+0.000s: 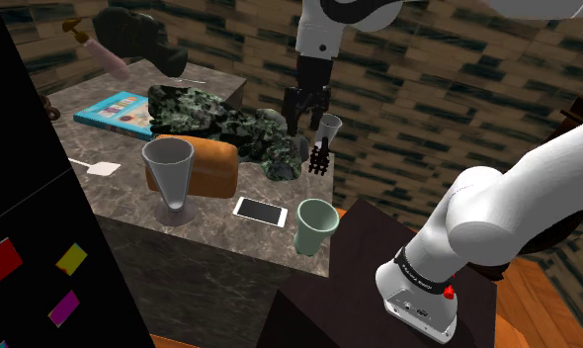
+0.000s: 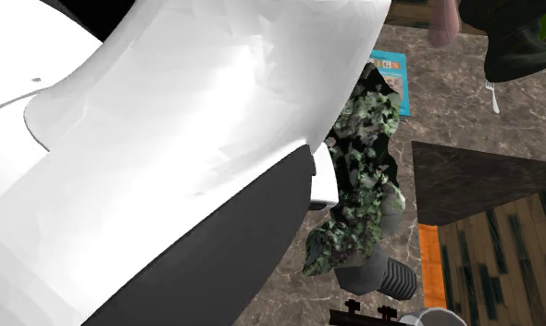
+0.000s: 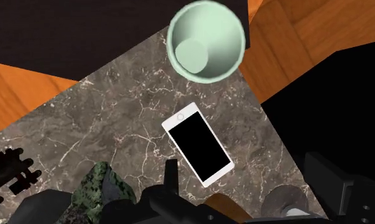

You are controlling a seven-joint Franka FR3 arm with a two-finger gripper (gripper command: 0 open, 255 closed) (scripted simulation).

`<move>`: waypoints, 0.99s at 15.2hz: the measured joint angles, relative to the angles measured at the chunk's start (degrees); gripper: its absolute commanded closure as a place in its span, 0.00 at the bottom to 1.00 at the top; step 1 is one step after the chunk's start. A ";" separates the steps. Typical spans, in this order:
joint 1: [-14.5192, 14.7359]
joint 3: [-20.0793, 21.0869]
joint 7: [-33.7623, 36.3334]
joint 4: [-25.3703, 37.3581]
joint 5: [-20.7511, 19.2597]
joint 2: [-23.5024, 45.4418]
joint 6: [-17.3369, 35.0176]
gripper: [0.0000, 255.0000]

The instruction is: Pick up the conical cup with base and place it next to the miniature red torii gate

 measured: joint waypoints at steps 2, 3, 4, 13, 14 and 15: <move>0.57 0.80 0.74 2.71 0.55 4.26 1.85 0.00; 0.75 1.04 0.93 4.23 0.68 6.21 2.37 0.00; 1.04 1.45 1.36 5.61 0.90 8.23 3.16 0.00; 3.61 4.32 5.21 21.69 1.25 26.92 7.18 0.00; 3.93 4.56 5.66 23.75 1.16 29.01 7.32 0.00; 4.26 4.78 6.19 26.26 1.03 31.01 6.94 0.00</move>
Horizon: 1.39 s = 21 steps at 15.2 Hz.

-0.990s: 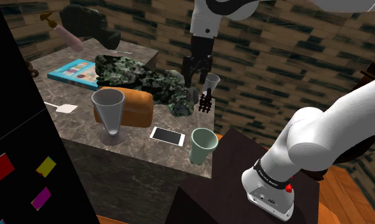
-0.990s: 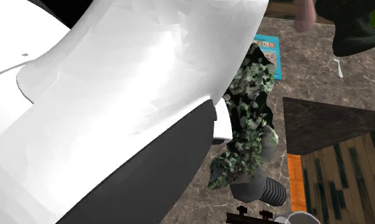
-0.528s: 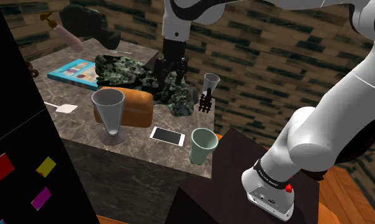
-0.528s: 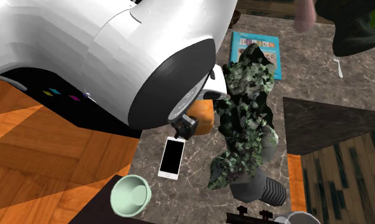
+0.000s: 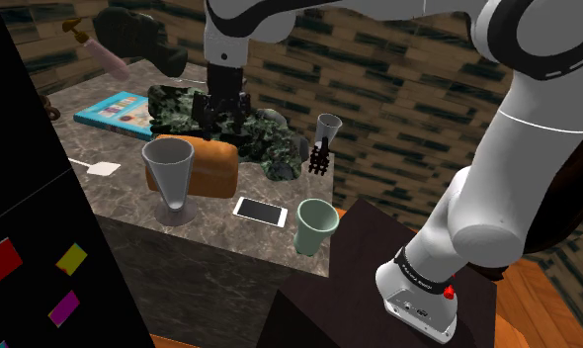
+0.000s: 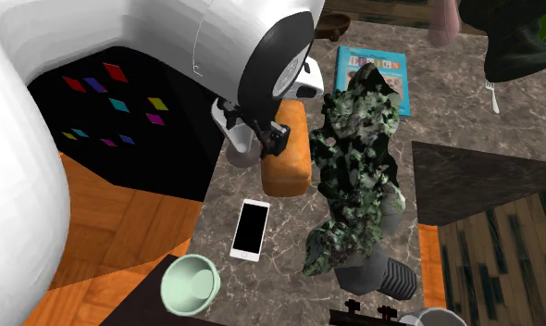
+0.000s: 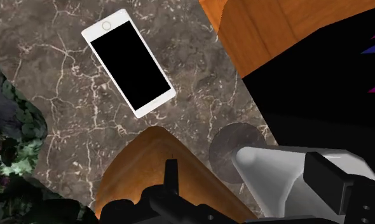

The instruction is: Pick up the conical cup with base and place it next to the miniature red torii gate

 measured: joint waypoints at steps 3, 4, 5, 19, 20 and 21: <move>1.18 0.61 1.58 7.41 -0.54 6.59 -0.26 0.00; 1.36 0.65 1.68 10.04 -0.76 8.95 -0.45 0.00; 1.84 0.82 2.23 12.58 -0.94 11.32 -0.46 0.00; 3.09 1.15 2.83 14.06 -1.26 16.70 3.75 0.00; 3.09 1.15 2.83 14.05 -1.25 16.70 3.76 0.00; 3.09 1.15 2.83 14.05 -1.25 16.70 3.76 1.00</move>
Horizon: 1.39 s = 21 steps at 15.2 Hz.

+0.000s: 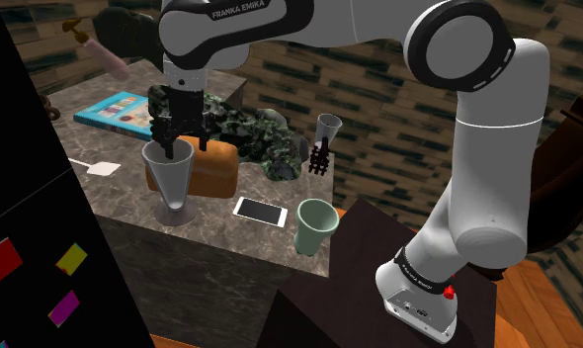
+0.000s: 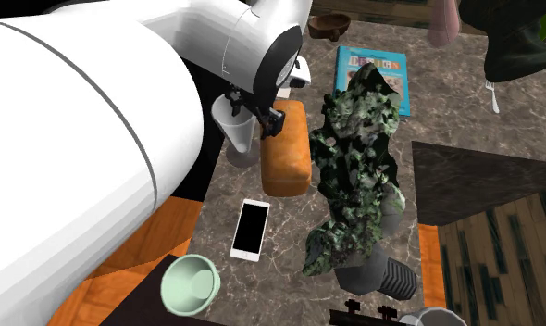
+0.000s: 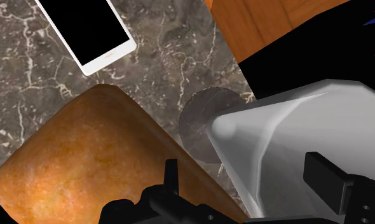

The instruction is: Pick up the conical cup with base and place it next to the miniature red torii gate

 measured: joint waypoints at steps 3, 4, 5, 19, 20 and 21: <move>0.00 0.00 0.00 0.00 0.00 0.00 0.00 1.00; -0.01 -0.01 0.00 0.02 0.00 -0.03 0.00 1.00; -0.01 -0.01 -0.01 0.03 0.00 -0.03 0.00 1.00; -0.04 0.08 0.95 3.65 -0.08 -1.66 -5.26 1.00; -0.05 0.10 1.07 4.01 -0.08 -1.97 -5.92 1.00; -0.07 0.10 1.16 4.57 -0.09 -2.06 -6.54 1.00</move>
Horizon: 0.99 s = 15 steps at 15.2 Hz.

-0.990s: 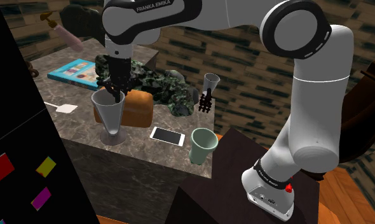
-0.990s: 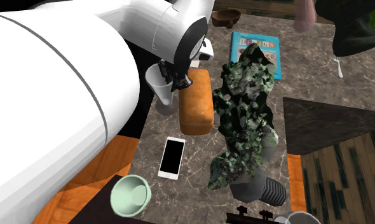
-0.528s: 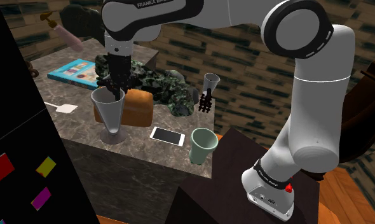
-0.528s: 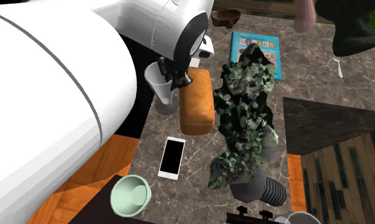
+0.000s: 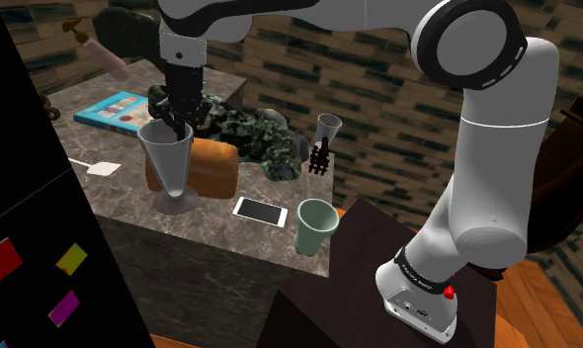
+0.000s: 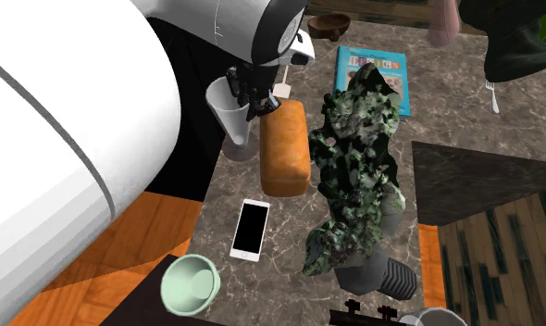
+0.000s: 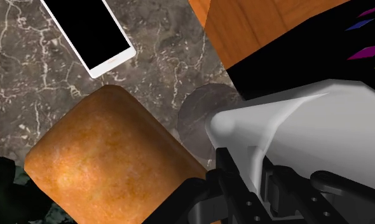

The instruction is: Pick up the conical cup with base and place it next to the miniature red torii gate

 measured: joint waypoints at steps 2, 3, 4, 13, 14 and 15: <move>-0.02 0.00 0.23 1.22 -0.03 -0.21 -1.40 1.00; -0.04 0.02 0.31 1.49 -0.02 -0.48 -1.95 1.00; -0.13 -0.01 0.31 2.01 -0.02 -0.65 -2.66 1.00; -0.06 0.10 1.60 8.81 -0.18 -0.76 -9.43 1.00; -0.07 0.10 1.70 9.28 -0.17 -0.91 -10.05 1.00; -0.06 0.12 1.84 10.13 -0.19 -0.89 -10.87 1.00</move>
